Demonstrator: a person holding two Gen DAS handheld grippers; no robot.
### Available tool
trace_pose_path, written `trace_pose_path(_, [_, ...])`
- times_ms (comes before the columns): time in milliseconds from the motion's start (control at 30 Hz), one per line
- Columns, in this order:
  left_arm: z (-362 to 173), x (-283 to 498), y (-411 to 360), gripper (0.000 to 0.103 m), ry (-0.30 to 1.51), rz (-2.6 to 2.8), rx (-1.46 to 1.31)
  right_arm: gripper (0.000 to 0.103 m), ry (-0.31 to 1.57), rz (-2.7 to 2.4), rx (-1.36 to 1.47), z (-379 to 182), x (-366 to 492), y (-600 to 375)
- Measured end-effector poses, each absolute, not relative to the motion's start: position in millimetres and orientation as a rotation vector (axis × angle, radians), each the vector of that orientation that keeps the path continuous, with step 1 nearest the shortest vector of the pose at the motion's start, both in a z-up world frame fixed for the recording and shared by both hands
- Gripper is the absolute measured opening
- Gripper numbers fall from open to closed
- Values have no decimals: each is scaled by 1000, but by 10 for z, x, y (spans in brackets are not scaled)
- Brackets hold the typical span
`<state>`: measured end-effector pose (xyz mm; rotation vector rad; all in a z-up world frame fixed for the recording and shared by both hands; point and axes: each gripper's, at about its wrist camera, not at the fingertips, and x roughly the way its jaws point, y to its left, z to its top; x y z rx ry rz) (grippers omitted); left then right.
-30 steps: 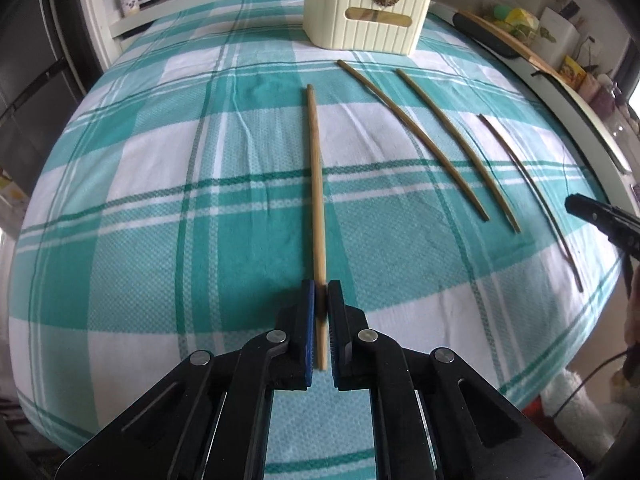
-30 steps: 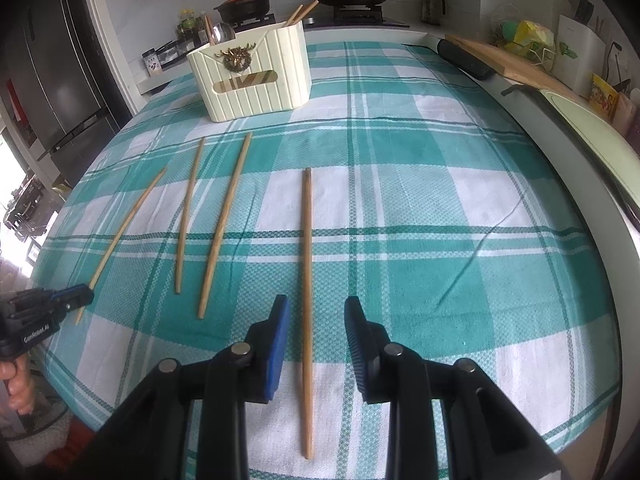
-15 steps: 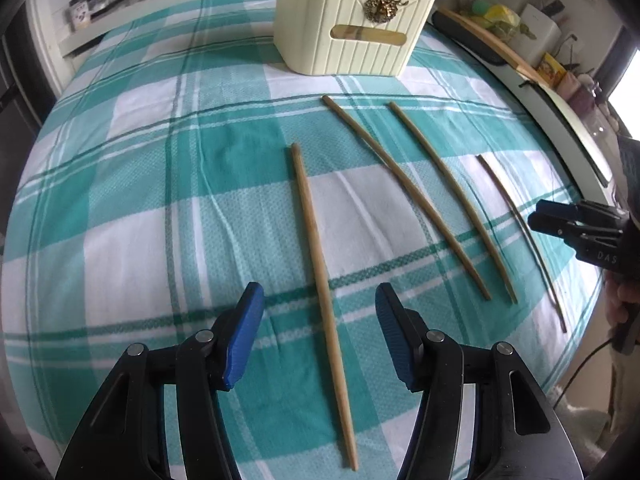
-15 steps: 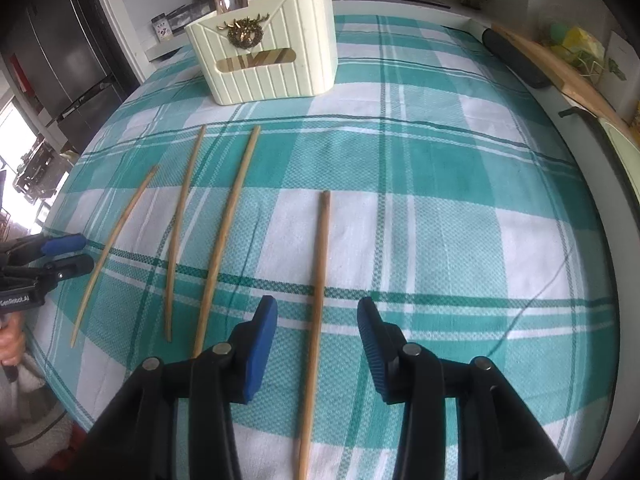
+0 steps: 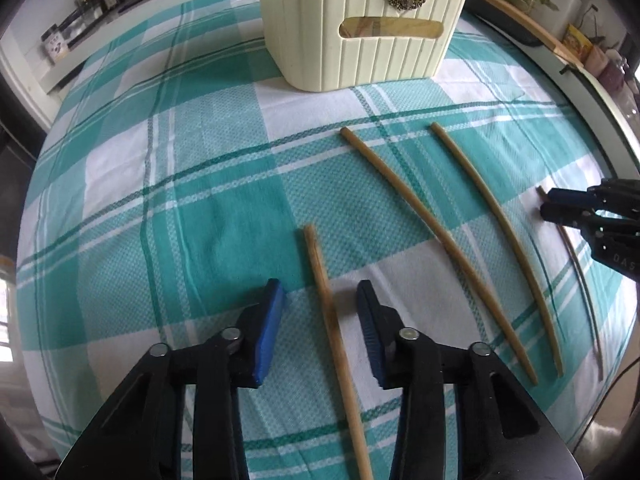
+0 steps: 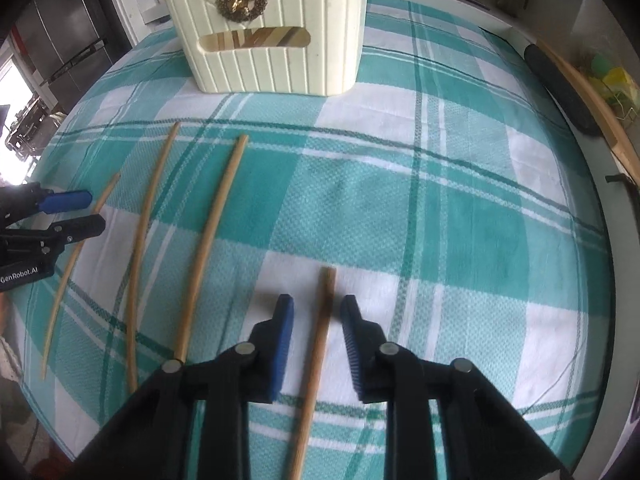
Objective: Organize utensils
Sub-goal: 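Grasp a wooden chopstick with the right gripper while the left gripper grasps another, then carry both chopsticks to the cream box and open both grippers to drop them in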
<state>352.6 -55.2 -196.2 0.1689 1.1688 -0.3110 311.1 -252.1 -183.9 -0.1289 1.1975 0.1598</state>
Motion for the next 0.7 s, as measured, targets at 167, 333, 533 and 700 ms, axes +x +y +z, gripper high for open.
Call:
trace_pose_path(167, [-1943, 3530, -544, 5, 1135, -301, 136, 6, 1144, 154, -71, -1785, 3149, -2585])
trace_pose_path(333, [-1694, 3392, -382, 5, 1046, -298, 57, 6, 1014, 181, -9, -1426, 2931, -2636])
trace_pose_path(533, [-1134, 3081, -223, 5, 903, -311, 1, 6, 841, 211, 30, -790, 2561, -2679])
trace_pose_path(700, [-712, 2770, -95, 5, 789, -332, -30, 6, 710, 243, 53, -352, 2210, -2690])
